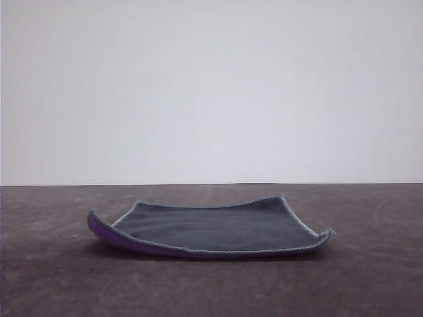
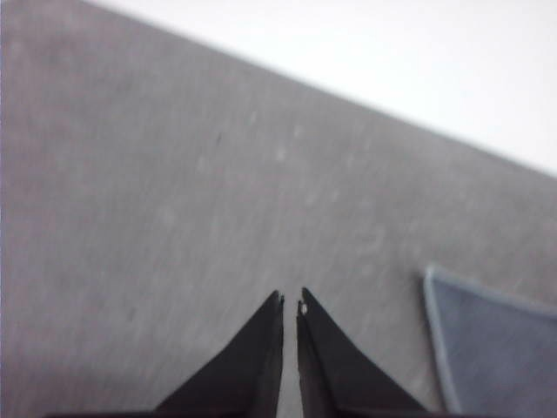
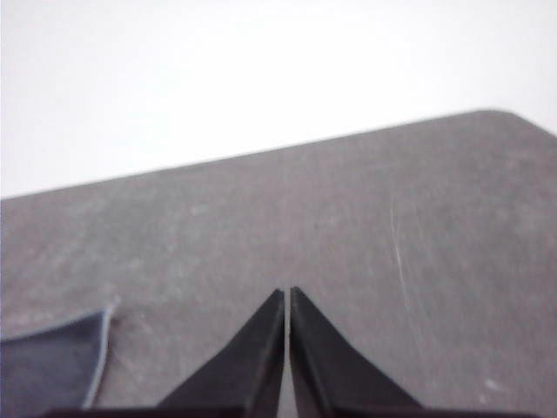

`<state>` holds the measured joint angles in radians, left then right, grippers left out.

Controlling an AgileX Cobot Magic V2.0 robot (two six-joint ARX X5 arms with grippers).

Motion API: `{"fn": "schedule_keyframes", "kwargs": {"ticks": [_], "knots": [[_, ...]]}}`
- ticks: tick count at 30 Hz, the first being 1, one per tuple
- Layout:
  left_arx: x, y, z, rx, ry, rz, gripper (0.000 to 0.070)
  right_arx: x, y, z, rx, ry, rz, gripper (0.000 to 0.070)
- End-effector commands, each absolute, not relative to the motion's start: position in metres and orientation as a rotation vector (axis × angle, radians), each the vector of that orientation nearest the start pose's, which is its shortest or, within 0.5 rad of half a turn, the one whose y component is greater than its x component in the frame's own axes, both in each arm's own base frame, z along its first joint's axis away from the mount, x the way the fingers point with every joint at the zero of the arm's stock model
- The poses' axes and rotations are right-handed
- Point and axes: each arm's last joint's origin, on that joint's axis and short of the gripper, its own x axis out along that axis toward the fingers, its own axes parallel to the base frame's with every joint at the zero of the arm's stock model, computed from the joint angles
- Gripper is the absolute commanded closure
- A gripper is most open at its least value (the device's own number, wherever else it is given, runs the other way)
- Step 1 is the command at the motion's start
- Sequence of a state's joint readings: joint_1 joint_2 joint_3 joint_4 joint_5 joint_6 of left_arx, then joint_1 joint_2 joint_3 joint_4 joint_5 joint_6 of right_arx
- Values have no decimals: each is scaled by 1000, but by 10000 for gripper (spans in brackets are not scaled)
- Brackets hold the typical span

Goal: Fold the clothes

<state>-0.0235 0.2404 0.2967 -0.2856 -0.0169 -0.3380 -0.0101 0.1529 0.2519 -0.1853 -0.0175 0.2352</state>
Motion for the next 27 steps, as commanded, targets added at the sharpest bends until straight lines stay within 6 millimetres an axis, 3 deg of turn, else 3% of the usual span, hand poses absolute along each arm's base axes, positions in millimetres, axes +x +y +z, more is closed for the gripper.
{"fn": "schedule_keyframes", "kwargs": {"ticks": [1,6,10,18,27], "knots": [[105,-2,237,-345,223,16,676,99,0,229,250,128,13,695],[135,-7,279,-294,292,-120,672,124,3,255,225,306,117,694],[161,-11,293,-271,352,-230,672,148,6,262,214,460,225,694],[196,-16,274,-292,508,-322,672,186,11,233,266,690,361,695],[213,-25,254,-311,625,-390,671,202,18,216,273,773,402,695]]}}
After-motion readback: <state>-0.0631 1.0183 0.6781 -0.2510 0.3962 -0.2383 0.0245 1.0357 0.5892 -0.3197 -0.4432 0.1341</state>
